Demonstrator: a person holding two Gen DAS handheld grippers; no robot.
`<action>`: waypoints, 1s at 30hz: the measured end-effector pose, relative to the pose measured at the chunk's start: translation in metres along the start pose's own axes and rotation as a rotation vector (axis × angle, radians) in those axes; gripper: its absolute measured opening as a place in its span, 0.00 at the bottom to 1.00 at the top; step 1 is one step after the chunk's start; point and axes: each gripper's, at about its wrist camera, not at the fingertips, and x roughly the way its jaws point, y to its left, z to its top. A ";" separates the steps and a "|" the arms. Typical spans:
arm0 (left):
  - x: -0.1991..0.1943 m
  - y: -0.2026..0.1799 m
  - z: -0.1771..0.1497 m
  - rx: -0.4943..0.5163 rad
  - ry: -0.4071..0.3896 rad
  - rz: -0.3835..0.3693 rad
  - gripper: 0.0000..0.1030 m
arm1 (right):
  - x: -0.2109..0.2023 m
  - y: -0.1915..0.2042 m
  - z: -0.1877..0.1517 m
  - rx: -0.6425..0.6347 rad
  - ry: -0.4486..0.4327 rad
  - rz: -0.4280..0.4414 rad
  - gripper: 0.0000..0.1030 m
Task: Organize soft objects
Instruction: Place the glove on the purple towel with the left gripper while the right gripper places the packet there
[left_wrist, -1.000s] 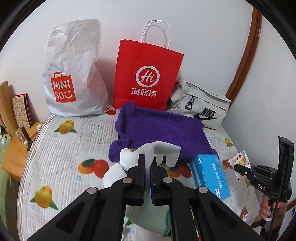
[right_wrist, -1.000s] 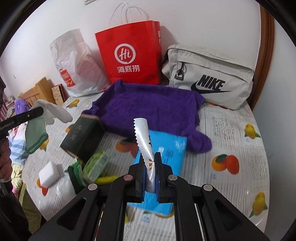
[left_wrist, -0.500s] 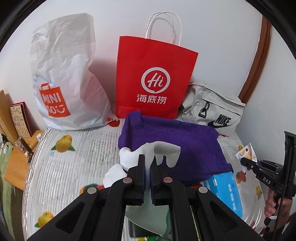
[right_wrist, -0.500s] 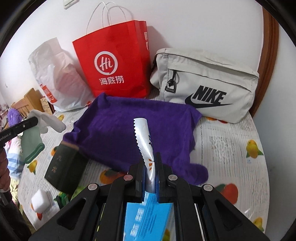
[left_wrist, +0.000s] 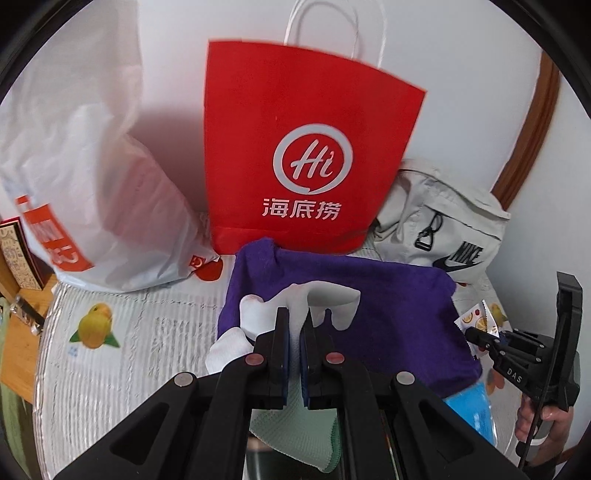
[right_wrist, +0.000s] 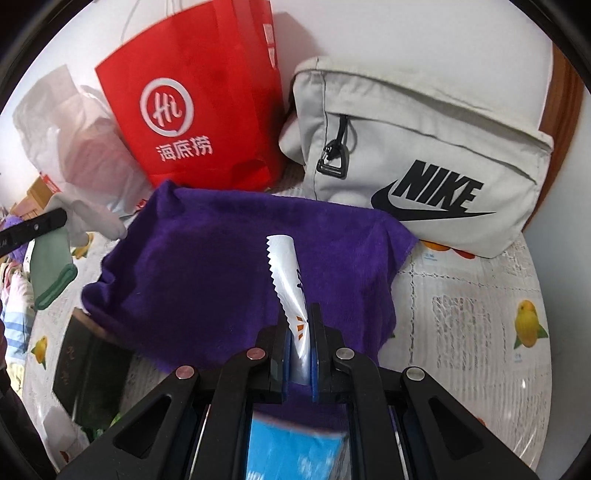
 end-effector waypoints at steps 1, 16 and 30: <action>0.006 0.000 0.003 0.001 0.008 0.001 0.05 | 0.004 -0.001 0.002 -0.001 0.005 0.003 0.08; 0.085 -0.010 0.020 0.024 0.115 0.023 0.05 | 0.064 -0.010 0.020 -0.019 0.105 0.002 0.08; 0.115 -0.011 0.012 0.040 0.195 0.038 0.05 | 0.090 -0.008 0.024 -0.038 0.172 0.024 0.10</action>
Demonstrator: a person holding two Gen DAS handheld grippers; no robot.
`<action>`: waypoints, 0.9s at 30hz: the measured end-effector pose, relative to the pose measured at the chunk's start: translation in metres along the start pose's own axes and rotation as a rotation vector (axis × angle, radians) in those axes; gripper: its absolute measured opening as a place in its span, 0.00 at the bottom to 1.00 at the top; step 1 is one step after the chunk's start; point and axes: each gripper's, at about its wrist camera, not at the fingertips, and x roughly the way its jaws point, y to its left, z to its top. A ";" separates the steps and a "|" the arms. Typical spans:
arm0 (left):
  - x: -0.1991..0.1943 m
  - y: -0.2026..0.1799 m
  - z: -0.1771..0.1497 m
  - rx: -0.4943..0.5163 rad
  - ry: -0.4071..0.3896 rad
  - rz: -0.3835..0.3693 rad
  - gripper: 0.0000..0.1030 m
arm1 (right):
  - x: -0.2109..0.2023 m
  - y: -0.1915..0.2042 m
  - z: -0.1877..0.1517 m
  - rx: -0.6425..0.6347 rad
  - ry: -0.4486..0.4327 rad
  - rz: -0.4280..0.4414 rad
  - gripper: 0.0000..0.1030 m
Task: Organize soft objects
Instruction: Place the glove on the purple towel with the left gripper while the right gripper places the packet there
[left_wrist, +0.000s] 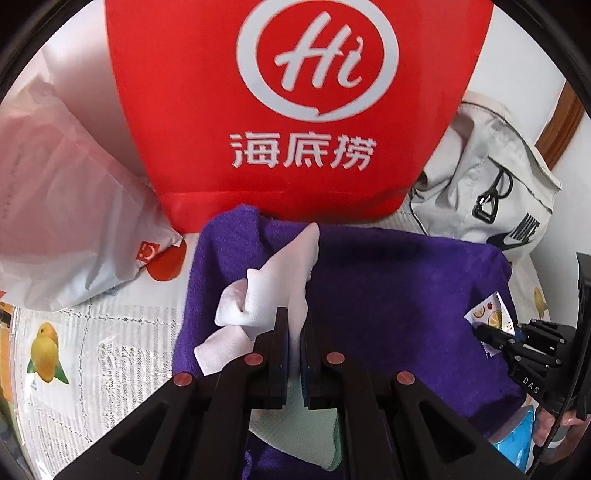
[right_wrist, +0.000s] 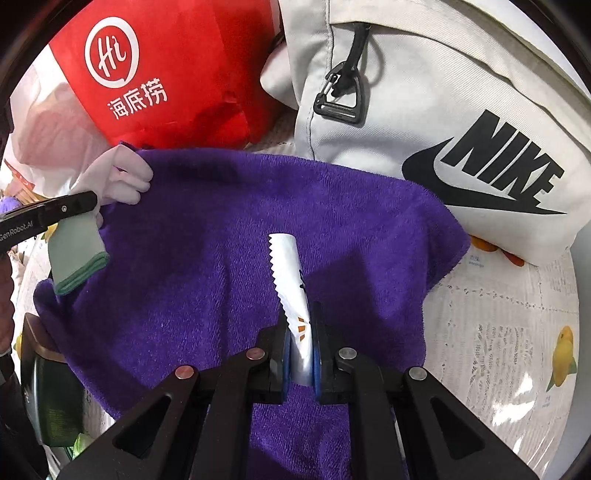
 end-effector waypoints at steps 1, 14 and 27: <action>0.001 0.000 0.000 0.000 0.005 -0.007 0.06 | 0.000 0.000 -0.001 0.000 0.004 0.003 0.10; 0.002 -0.009 -0.005 0.019 0.028 -0.007 0.56 | -0.010 0.003 -0.009 -0.047 -0.024 0.016 0.52; -0.055 -0.014 -0.007 0.068 -0.054 0.063 0.56 | -0.050 -0.006 -0.024 -0.013 -0.055 0.013 0.59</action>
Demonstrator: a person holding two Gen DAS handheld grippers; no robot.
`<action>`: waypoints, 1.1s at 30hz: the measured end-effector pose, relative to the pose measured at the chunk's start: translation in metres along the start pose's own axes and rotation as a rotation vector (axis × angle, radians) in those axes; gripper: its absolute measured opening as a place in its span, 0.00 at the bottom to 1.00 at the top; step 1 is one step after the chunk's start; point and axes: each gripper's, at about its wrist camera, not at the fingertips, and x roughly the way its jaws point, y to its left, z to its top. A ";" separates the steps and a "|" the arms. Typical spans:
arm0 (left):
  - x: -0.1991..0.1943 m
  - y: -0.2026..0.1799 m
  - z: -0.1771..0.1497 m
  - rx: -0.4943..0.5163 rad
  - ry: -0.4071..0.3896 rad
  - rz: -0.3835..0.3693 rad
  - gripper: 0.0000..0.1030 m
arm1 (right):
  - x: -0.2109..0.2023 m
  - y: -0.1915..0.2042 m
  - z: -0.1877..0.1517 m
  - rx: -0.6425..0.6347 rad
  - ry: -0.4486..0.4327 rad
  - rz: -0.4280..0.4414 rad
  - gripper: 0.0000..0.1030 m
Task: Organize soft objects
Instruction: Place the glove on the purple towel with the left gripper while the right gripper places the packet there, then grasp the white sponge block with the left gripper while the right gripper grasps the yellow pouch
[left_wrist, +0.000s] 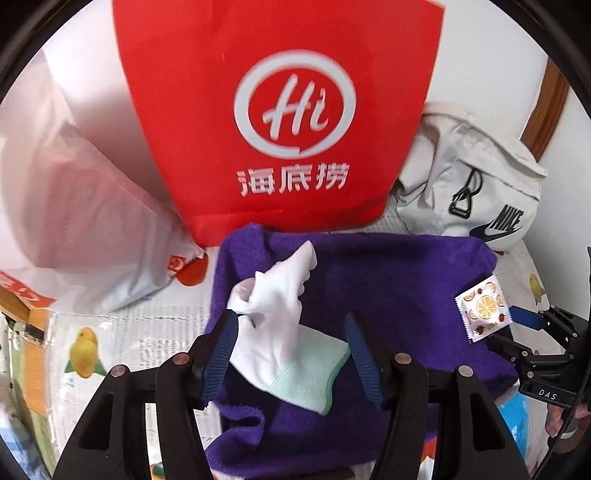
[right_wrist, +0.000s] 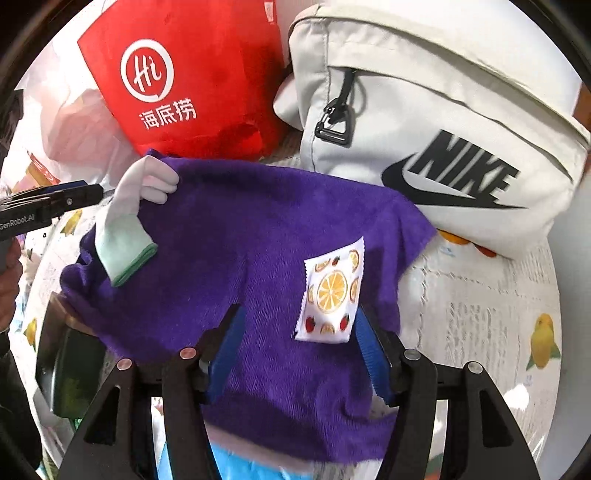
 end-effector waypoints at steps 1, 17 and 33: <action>-0.009 0.000 -0.001 0.000 -0.009 0.000 0.56 | -0.005 0.001 -0.003 0.005 -0.002 0.003 0.59; -0.102 0.008 -0.037 -0.075 -0.048 -0.001 0.56 | -0.089 0.023 -0.065 0.080 -0.103 0.017 0.70; -0.148 0.045 -0.172 -0.167 -0.034 0.018 0.56 | -0.141 0.084 -0.166 -0.034 -0.206 0.007 0.70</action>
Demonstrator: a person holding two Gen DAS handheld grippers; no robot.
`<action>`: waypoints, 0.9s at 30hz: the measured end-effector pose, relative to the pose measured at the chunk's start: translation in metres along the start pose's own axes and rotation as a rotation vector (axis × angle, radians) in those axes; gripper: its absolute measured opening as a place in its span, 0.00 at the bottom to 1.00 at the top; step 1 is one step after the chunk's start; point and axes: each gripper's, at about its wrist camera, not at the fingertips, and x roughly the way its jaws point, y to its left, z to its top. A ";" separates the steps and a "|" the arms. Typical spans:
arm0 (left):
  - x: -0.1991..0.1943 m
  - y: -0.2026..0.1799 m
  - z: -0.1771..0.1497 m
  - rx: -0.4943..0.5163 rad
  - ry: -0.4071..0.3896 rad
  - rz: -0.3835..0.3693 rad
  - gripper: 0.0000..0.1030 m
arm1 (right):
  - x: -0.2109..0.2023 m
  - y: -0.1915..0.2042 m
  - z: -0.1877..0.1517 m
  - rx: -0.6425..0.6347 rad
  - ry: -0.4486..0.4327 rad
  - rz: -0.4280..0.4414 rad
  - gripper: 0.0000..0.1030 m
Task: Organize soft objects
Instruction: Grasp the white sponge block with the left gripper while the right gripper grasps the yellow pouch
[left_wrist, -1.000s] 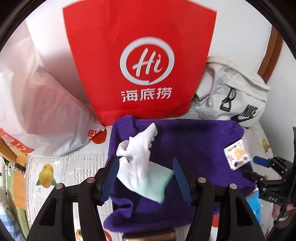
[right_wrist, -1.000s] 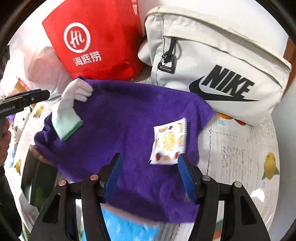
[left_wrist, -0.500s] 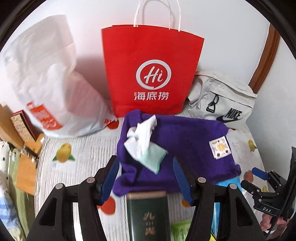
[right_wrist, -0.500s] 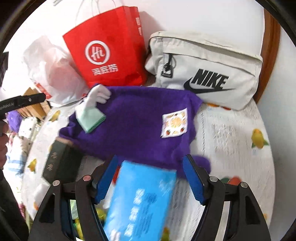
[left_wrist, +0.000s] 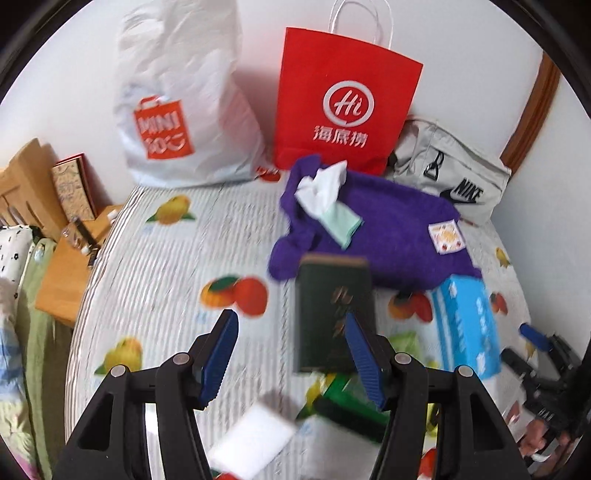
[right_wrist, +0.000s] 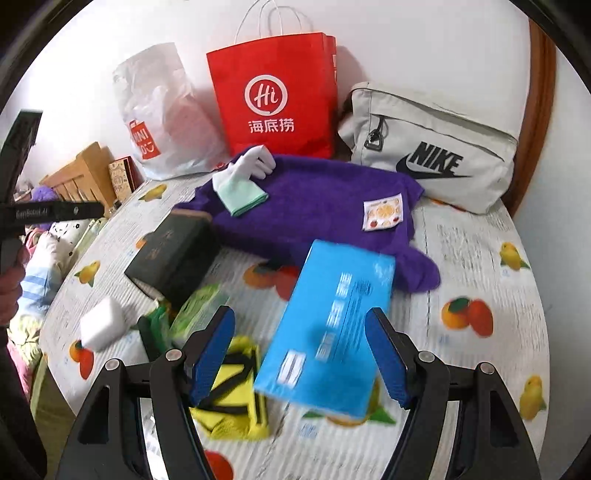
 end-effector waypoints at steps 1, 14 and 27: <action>-0.002 0.003 -0.012 0.010 -0.005 0.009 0.56 | -0.004 0.001 -0.006 0.010 -0.013 -0.010 0.71; 0.024 0.032 -0.104 0.112 0.050 -0.001 0.76 | -0.009 0.010 -0.076 0.108 0.066 -0.038 0.77; 0.052 0.024 -0.132 0.208 0.035 -0.010 0.58 | -0.002 0.016 -0.095 0.121 0.083 0.014 0.77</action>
